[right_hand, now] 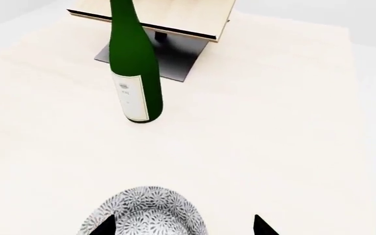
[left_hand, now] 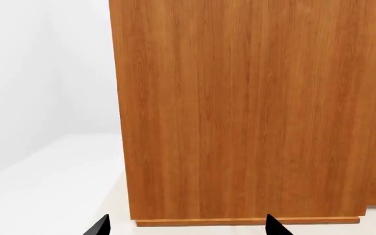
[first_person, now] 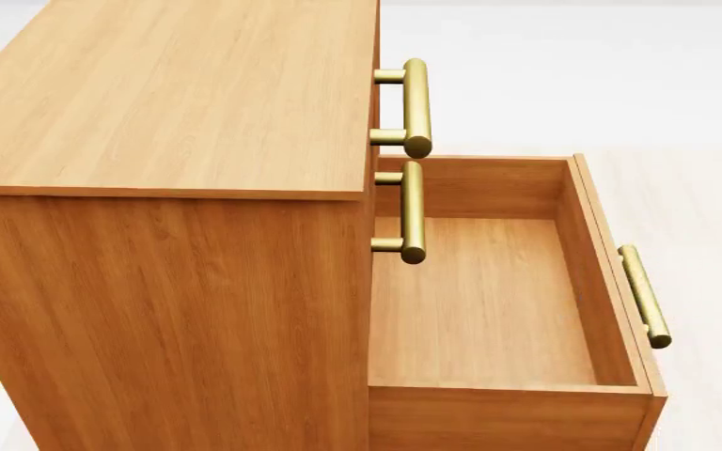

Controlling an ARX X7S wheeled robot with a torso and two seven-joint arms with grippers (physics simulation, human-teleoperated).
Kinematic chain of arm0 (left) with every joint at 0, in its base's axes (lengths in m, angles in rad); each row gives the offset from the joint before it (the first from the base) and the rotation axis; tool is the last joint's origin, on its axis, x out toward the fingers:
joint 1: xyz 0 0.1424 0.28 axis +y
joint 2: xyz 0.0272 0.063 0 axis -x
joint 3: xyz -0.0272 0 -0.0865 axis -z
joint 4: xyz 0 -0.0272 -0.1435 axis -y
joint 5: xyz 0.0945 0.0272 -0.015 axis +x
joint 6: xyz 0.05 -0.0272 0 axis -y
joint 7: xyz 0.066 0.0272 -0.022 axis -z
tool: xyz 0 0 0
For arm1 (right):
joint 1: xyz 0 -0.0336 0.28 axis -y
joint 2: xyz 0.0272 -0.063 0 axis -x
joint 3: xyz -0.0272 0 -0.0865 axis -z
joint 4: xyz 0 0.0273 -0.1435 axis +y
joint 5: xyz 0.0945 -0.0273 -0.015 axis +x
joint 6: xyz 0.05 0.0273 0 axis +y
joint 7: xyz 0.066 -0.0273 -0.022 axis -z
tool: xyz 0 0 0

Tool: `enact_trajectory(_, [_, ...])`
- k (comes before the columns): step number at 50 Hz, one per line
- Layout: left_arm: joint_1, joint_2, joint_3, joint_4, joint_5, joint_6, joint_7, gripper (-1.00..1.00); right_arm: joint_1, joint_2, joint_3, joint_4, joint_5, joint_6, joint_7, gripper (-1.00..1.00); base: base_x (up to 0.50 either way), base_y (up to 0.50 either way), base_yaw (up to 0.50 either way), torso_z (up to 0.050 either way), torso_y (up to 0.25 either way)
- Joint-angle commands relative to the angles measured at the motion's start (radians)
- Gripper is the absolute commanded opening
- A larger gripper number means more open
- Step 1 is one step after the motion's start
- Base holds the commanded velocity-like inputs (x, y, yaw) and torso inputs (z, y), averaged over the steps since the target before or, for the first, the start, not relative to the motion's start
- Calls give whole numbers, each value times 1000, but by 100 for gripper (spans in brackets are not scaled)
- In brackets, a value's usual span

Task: Put the bowl in the bottom drawer of the cabinet and close it.

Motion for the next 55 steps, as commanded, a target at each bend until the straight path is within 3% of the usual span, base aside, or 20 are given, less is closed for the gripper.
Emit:
enact_trajectory(1, [-1, -2, 2, -3, -2, 3, -2, 100, 2, -6, 3, 38, -3, -11, -3, 100, 0, 0, 0, 0, 0])
enact_trajectory(55, [-7, -11, 13, -9, -5, 8, -14, 100, 45, 11, -29, 366, -67, -166, -46, 100, 0, 0, 0, 0, 0])
